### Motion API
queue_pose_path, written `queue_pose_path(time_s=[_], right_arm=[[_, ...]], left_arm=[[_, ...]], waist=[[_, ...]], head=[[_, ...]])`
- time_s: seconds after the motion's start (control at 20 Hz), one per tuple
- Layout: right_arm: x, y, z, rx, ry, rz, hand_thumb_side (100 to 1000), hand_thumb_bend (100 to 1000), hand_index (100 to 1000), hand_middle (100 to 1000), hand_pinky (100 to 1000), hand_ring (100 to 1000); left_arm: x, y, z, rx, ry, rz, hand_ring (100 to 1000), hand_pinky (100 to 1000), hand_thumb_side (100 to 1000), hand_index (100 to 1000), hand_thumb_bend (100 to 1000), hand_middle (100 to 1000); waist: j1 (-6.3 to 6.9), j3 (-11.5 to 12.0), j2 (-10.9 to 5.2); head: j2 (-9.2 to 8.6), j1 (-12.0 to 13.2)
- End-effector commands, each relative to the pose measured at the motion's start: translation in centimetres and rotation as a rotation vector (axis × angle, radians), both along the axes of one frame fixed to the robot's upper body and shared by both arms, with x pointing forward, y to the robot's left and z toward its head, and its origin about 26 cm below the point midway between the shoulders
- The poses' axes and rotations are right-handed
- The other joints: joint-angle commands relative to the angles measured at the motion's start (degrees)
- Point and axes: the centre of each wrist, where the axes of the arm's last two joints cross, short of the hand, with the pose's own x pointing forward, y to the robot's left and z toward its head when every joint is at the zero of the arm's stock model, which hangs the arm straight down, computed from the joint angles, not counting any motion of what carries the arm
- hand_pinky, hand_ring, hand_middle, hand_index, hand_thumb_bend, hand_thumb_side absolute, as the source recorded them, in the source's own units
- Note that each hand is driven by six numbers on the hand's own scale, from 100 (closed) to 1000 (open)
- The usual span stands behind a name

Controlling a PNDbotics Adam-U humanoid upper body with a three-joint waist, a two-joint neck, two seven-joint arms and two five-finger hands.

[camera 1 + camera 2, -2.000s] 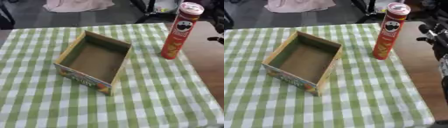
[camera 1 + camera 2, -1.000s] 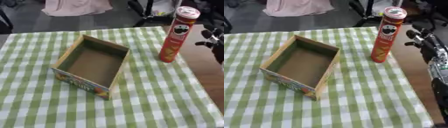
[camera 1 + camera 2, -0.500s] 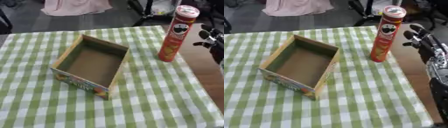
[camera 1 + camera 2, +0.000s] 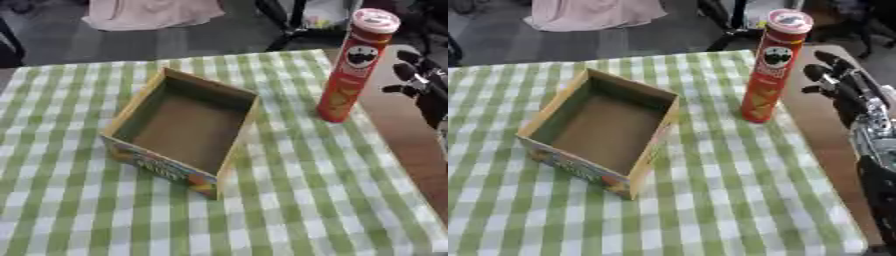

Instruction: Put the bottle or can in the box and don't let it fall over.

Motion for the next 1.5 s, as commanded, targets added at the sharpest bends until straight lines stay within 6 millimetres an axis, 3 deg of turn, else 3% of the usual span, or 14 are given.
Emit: queue_pose_path(time_s=[0.05,1.5], right_arm=[[0.1,-0.3,1.6,-0.040,-0.028,-0.002,541,1000,893,1000,635,983],[1.3,1.1,2.2,-0.009,-0.118,0.020,531,1000,913,1000,681,1000]], left_arm=[[0.0,0.4,1.0,0.027,-0.018,-0.002,693,995,575,775,400,718],[0.1,-0.1,0.7,0.006,-0.018,-0.013,687,994,595,776,377,717]], waist=[[0.01,0.0,-0.47],[1.00,0.4,1.40]], head=[[-0.86,0.0],[-2.31,0.0]])
